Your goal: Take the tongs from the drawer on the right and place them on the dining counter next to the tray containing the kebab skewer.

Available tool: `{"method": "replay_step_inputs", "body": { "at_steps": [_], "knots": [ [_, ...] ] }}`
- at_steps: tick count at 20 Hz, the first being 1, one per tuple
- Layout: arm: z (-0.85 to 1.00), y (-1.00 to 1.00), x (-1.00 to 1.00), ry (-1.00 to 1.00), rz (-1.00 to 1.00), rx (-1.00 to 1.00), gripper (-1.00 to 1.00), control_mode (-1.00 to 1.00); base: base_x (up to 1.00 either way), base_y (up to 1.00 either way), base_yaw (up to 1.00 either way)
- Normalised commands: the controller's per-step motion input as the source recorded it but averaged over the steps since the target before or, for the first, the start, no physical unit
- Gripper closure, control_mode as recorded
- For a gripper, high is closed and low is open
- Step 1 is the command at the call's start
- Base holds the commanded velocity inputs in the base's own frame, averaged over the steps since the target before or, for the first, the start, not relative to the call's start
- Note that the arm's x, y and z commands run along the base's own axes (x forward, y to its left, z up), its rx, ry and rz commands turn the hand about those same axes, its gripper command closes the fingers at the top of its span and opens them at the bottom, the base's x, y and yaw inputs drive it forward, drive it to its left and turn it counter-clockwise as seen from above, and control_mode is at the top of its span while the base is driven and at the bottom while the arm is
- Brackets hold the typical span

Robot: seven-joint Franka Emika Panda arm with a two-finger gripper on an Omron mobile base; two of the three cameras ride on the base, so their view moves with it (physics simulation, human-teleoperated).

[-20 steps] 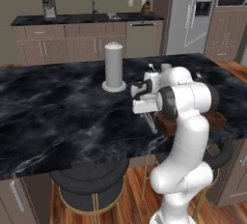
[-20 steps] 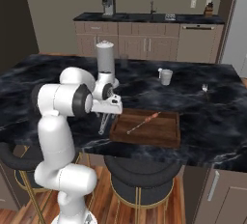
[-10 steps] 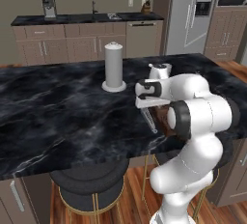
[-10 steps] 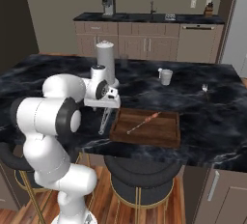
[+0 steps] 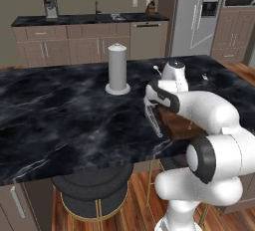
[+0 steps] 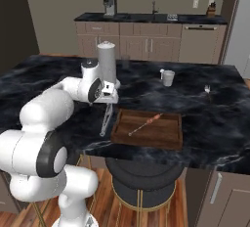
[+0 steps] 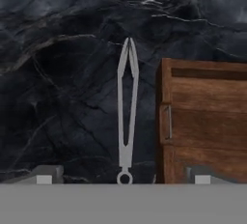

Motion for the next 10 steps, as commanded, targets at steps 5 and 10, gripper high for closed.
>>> {"method": "replay_step_inputs", "body": {
  "at_steps": [5,10],
  "knots": [
    [0.99,0.0,-0.15,-0.1,0.0,0.0,-1.0,-1.0,0.0,0.0,0.0],
    [0.94,0.0,-0.13,-0.08,0.0,0.0,-1.0,-1.0,0.0,0.0,0.0]
  ]
}}
